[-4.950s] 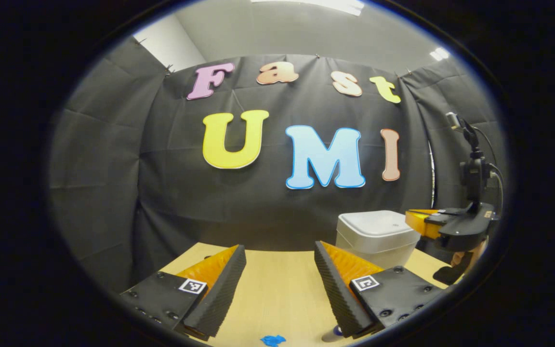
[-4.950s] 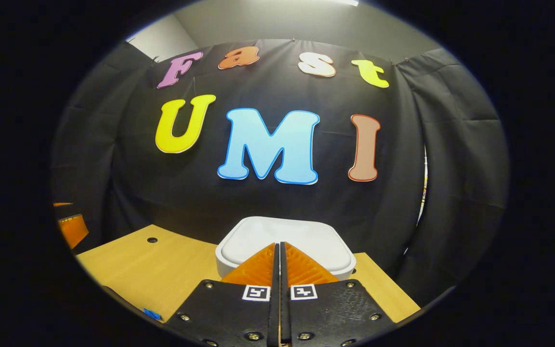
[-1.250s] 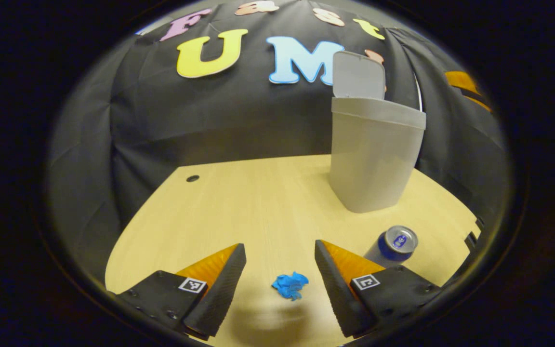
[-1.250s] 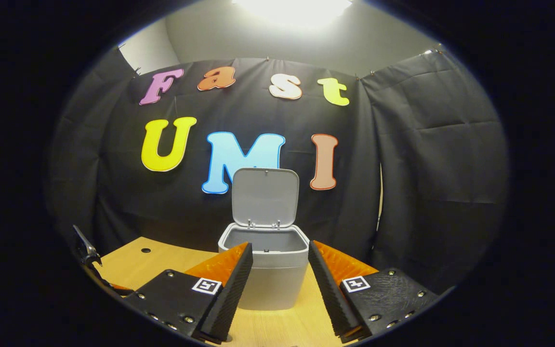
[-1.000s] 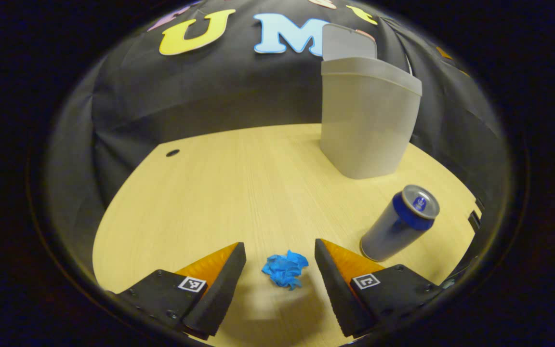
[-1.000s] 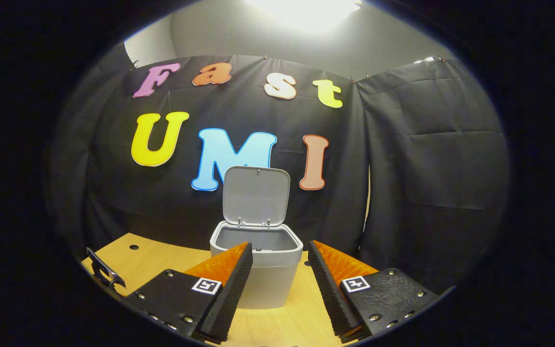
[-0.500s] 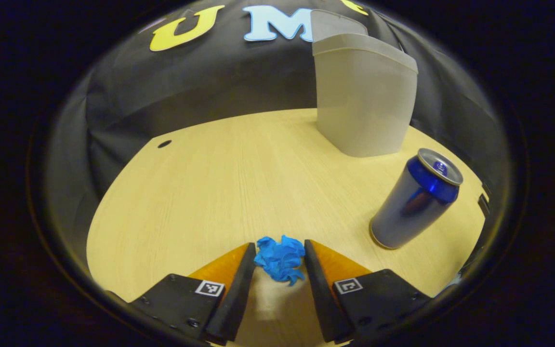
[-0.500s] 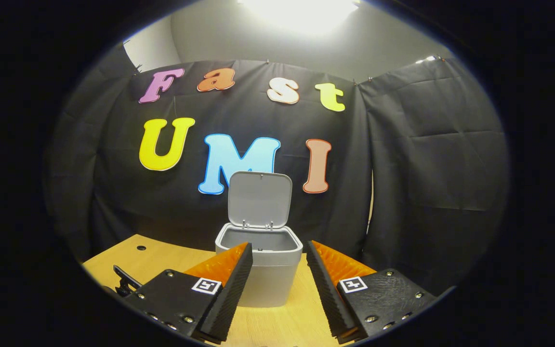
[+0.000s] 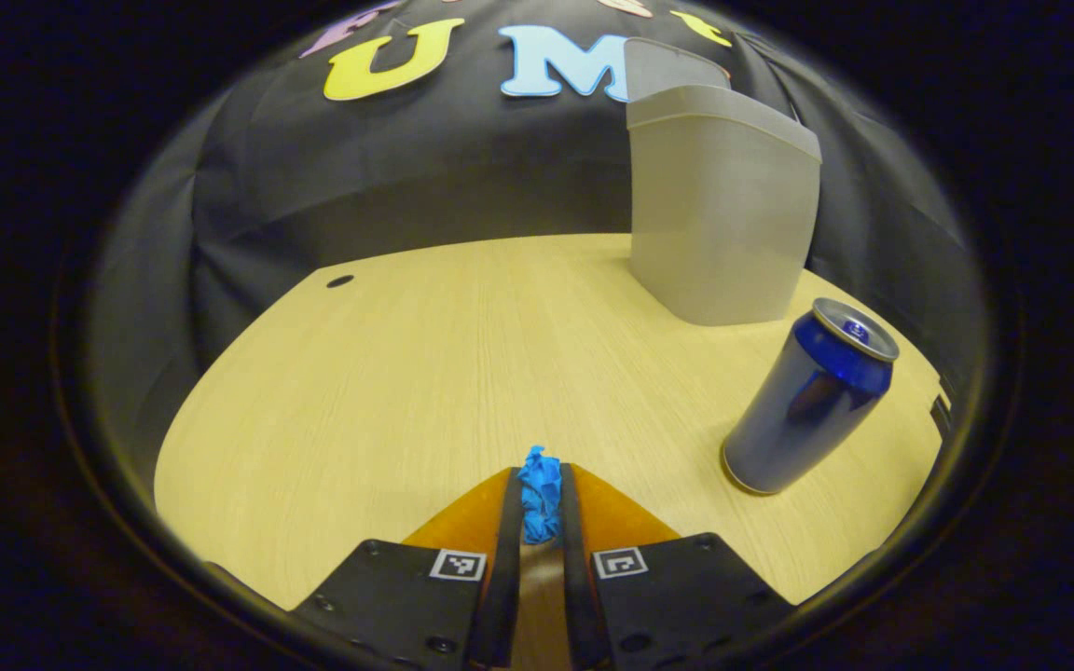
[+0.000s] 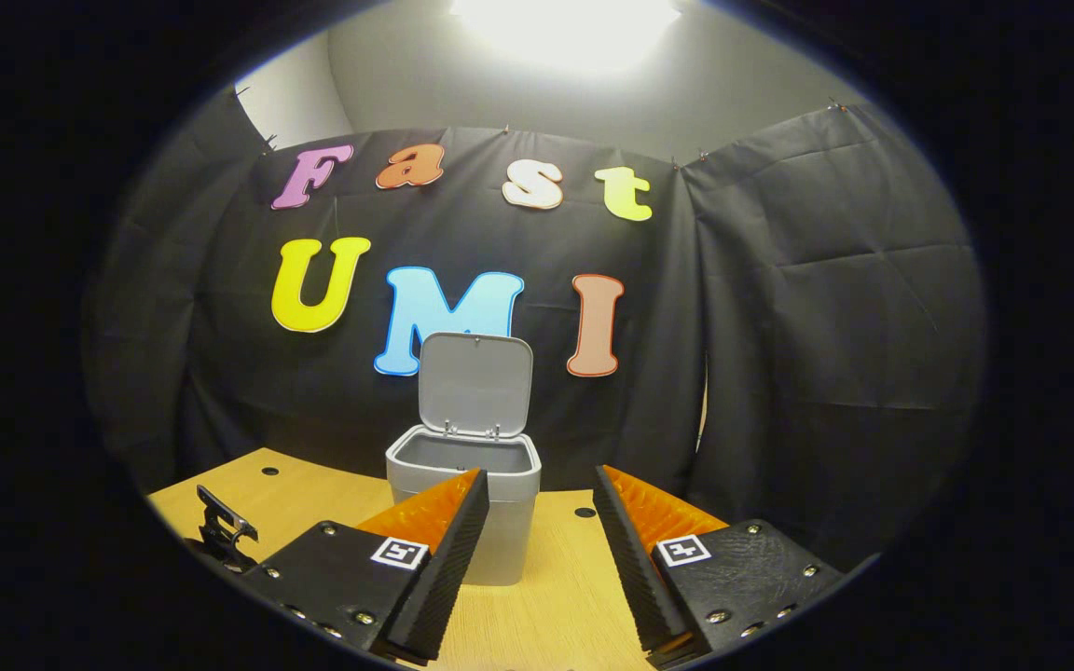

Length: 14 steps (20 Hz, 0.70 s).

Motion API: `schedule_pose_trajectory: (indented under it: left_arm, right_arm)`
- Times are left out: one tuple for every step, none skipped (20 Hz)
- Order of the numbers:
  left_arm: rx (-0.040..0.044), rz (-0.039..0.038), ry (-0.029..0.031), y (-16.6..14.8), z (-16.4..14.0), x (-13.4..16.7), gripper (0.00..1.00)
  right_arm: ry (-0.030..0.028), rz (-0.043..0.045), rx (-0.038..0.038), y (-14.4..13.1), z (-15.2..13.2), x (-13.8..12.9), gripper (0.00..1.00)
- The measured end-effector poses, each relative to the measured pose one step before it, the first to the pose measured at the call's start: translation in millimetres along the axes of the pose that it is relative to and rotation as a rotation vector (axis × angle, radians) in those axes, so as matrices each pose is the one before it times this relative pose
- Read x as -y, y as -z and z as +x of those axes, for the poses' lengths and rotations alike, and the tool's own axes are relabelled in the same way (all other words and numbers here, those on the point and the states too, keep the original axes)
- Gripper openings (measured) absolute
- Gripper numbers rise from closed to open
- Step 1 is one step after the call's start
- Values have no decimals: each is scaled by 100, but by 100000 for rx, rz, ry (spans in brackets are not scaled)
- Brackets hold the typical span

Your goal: Press the lid of the desktop garbage bin to open it, pick up the crumpled paper on the desktop and throw it into the bin, then pick up the pop can on the desktop and drop it into the bin, and finally close the garbage bin lid.

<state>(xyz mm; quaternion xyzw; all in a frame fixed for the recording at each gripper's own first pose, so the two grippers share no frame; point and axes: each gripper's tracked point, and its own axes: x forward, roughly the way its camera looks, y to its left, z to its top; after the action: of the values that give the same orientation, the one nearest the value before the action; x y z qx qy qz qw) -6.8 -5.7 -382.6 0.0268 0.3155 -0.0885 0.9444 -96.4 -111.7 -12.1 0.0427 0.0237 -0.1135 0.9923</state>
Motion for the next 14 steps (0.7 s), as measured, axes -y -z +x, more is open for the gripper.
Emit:
schedule_pose_trajectory:
  left_arm:
    - [-1244, -1003, -1913, -11, -85, -238, 23]
    - [-1280, -315, -2561, -136, -352, -286, 18]
    - [402, -337, -2263, -507, -258, -37, 20]
    - [2082, -532, -234, -959, -434, 353, 18]
    - [2805, -672, -630, -1328, -643, 325, 18]
    - [2732, -931, -44, -1503, -688, 495, 18]
    - [2992, -515, -141, -1562, -659, 376, 21]
    - [3067, -363, 561, -1646, -595, 384, 18]
    - [3632, -351, 493, -1711, -719, 620, 20]
    - [3011, -190, 450, -1651, -431, 657, 20]
    - [2578, 113, 375, -1431, -279, 553, 20]
    - [1908, 52, 740, -1414, -247, 565, 20]
    - [2182, -157, 873, -1433, -216, 686, 20]
    - [2047, -358, 625, -1433, -133, 500, 20]
  right_arm:
    - [-1480, 674, 217, 85, -260, 184, 74]
    - [-1593, 839, 363, 56, -136, 268, 74]
    - [-1474, 556, -167, 136, -157, 204, 74]
    - [-1618, 91, -39, 144, -75, 179, 74]
    - [-1015, -867, 551, -11, -140, 295, 74]
    - [-245, -1173, 1029, -193, -20, 474, 74]
    - [270, -1032, 488, -6, 74, 525, 74]
    - [767, -543, 441, -101, -55, 456, 74]
    - [998, -14, 977, -229, -103, 390, 74]
    - [1041, 508, 1134, -267, -54, 300, 74]
    - [1125, 573, 189, -1, -46, 203, 74]
    - [551, 446, -898, 100, 108, -2, 74]
    - [191, 348, -326, 215, -53, -24, 74]
    - [42, 293, 492, -125, 74, -53, 74]
